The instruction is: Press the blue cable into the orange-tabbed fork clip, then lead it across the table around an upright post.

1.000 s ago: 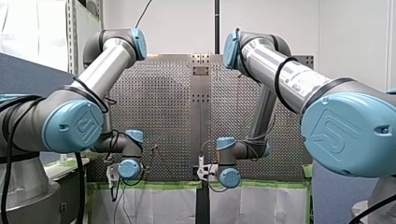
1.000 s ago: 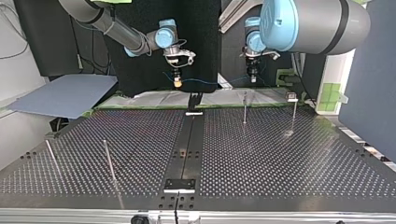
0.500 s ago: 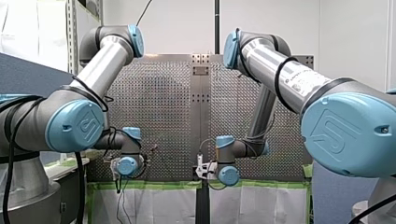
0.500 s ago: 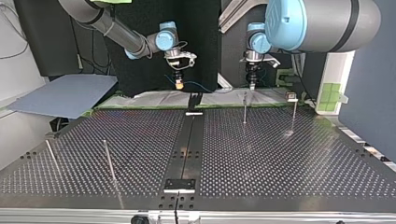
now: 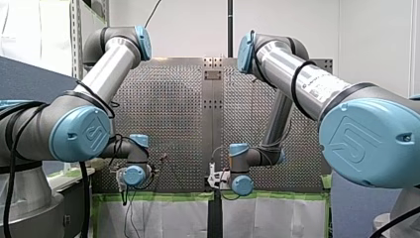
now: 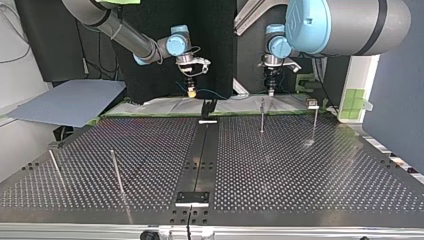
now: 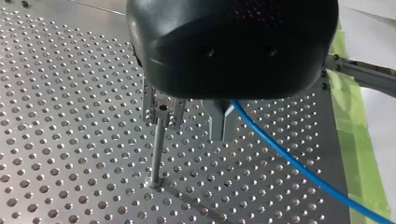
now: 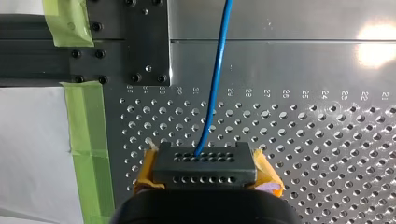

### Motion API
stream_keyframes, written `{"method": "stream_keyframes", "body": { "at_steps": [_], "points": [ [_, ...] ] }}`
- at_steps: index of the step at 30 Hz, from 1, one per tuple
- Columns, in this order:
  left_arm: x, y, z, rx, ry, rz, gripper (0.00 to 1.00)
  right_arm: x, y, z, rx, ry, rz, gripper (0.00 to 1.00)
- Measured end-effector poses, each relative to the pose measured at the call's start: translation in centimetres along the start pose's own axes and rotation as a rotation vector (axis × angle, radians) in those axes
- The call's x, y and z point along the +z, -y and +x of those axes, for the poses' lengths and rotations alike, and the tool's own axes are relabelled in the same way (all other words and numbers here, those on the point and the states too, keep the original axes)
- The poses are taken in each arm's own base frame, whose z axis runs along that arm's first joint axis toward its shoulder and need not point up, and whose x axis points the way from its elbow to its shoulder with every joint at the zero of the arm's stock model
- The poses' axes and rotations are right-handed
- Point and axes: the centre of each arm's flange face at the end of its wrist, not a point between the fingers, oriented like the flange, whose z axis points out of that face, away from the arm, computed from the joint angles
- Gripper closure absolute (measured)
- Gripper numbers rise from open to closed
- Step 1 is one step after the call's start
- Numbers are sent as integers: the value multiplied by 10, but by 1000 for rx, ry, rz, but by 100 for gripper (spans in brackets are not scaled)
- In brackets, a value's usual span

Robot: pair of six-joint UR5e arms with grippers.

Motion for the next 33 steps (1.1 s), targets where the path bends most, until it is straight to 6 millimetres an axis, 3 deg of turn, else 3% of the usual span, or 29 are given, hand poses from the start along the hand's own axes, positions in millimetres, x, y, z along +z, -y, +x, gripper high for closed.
{"method": "stream_keyframes", "body": {
  "at_steps": [33],
  "points": [
    [4, -7, -3, -58, 13, -6, 100, 9, -3, 4, 0, -13, 9, 100]
  ]
}}
